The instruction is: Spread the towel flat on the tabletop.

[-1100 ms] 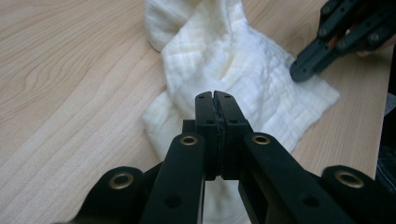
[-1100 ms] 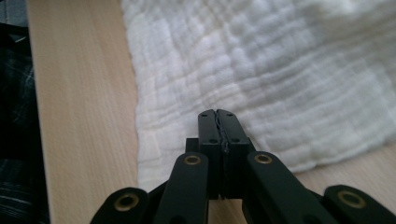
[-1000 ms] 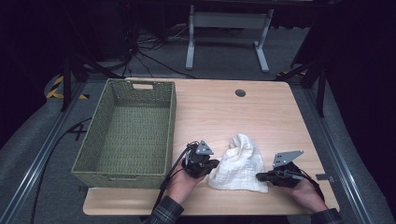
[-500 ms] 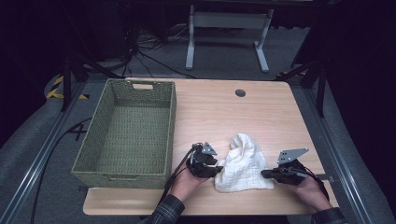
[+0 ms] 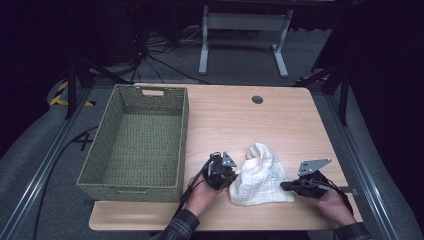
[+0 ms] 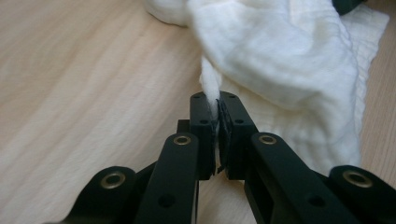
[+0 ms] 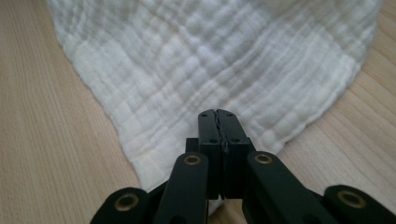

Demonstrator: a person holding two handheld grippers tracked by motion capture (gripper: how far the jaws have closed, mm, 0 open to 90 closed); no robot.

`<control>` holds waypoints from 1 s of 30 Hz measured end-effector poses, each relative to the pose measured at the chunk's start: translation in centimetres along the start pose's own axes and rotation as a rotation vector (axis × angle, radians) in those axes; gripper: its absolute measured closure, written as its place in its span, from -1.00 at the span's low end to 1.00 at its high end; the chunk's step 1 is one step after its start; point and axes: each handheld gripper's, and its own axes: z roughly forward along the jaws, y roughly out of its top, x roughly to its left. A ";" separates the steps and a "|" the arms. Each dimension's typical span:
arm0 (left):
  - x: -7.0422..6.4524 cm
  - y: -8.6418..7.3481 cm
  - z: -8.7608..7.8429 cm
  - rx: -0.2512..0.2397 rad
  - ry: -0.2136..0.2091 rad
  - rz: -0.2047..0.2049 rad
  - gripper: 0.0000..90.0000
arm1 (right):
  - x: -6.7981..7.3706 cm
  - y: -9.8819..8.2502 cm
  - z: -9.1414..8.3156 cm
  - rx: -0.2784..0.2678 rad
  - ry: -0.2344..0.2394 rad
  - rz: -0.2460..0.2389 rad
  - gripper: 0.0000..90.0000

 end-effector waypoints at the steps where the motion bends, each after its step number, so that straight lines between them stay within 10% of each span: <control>1: 0.2 -0.1 -0.4 -0.010 0.007 -0.014 0.90 | -0.1 -0.1 -0.1 0.001 -0.003 0.002 1.00; 8: -0.2 -0.9 -2.5 -0.059 0.019 -0.105 0.90 | -0.9 -1.3 -1.5 0.014 -0.067 0.037 1.00; 14: -2.1 -2.0 -2.7 0.005 -0.001 -0.122 0.89 | -1.3 -2.7 -2.7 0.014 -0.099 0.061 1.00; 30: -0.7 1.1 -1.7 -0.068 -0.004 -0.071 0.38 | -2.5 -0.3 -3.0 -0.116 -0.097 0.063 0.57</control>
